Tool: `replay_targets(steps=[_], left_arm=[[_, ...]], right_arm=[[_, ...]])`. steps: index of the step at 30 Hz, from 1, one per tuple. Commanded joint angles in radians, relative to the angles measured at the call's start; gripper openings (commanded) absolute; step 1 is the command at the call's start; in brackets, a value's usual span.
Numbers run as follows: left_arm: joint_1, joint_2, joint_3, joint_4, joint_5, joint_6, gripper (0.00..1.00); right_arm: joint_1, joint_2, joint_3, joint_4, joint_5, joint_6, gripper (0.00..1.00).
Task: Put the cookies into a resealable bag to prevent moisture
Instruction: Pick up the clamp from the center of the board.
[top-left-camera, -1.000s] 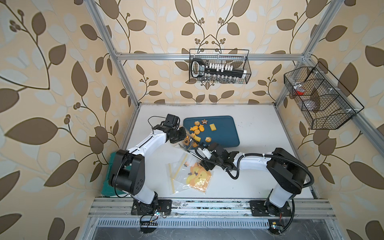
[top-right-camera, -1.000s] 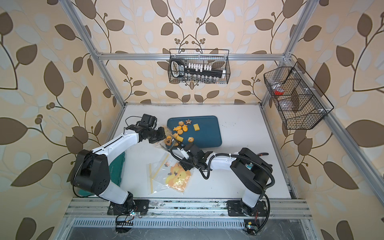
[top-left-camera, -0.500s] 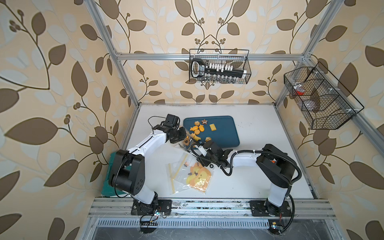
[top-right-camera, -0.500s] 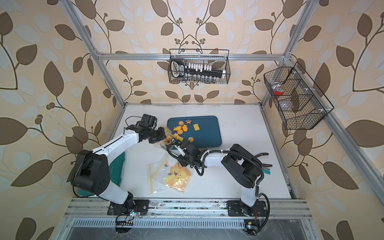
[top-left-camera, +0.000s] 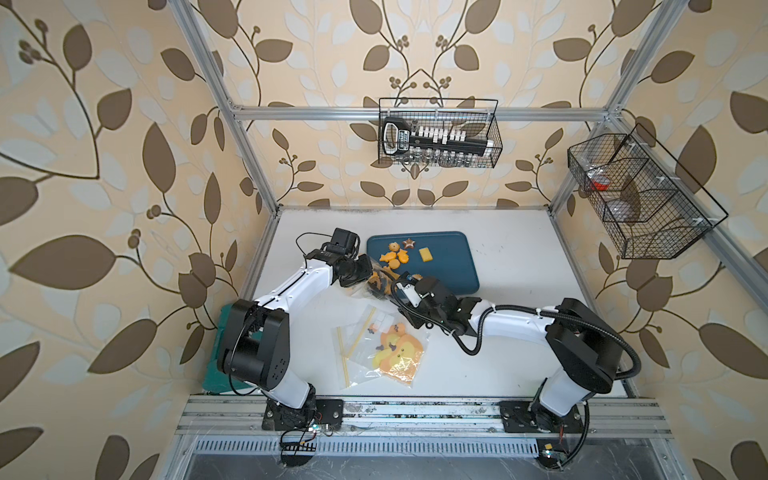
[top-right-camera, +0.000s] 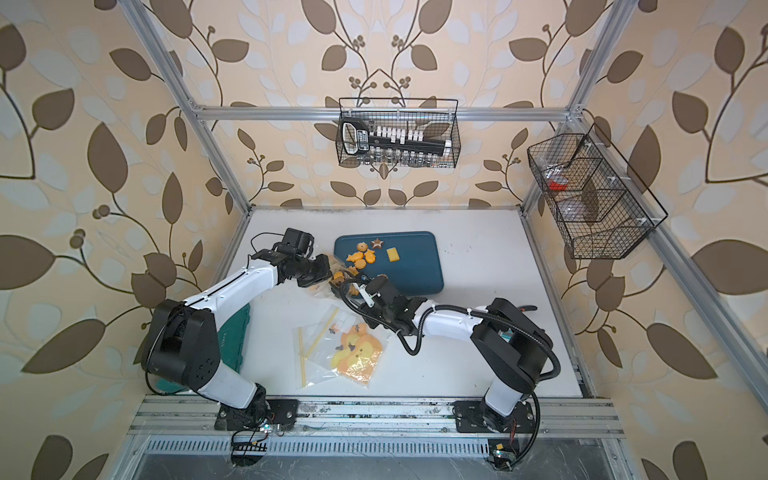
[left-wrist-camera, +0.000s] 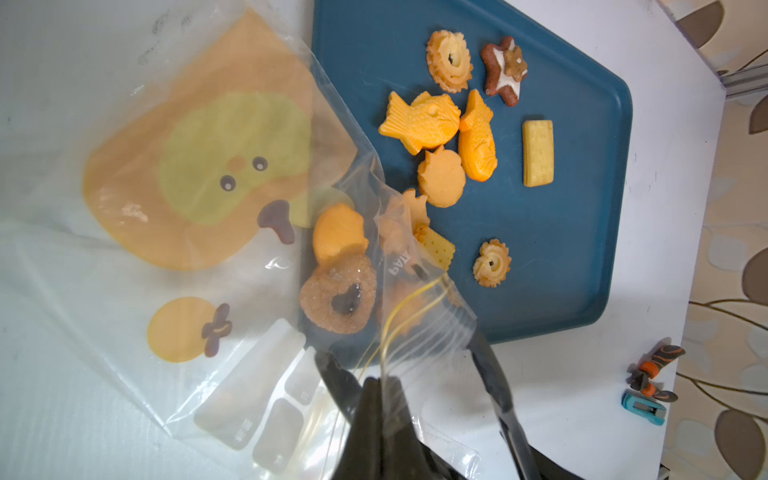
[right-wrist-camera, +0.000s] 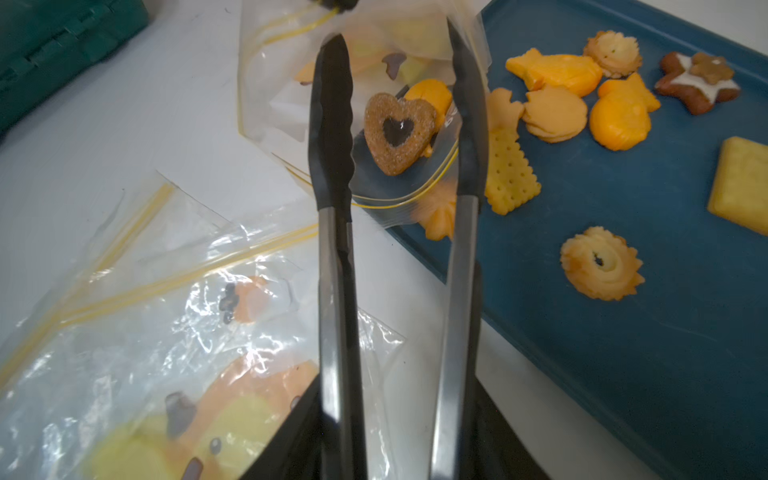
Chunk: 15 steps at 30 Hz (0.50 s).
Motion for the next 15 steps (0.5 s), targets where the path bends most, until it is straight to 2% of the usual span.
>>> replay_targets(steps=[1,7,11,15], left_arm=[[0.007,-0.021,0.031,-0.013,-0.024,0.016,0.00],[0.007,-0.018,0.032,-0.013,-0.030,0.011,0.00],[0.007,-0.017,0.042,-0.028,-0.050,0.012,0.00],[0.006,-0.036,0.041,-0.038,-0.080,-0.007,0.00]], right_arm=[[0.000,-0.064,0.003,-0.098,0.016,0.027,0.47],[-0.003,-0.186,-0.011,-0.204,0.021,0.074,0.45],[-0.011,-0.301,-0.060,-0.209,-0.029,0.077,0.45],[-0.077,-0.358,-0.080,-0.260,-0.022,0.116,0.45]])
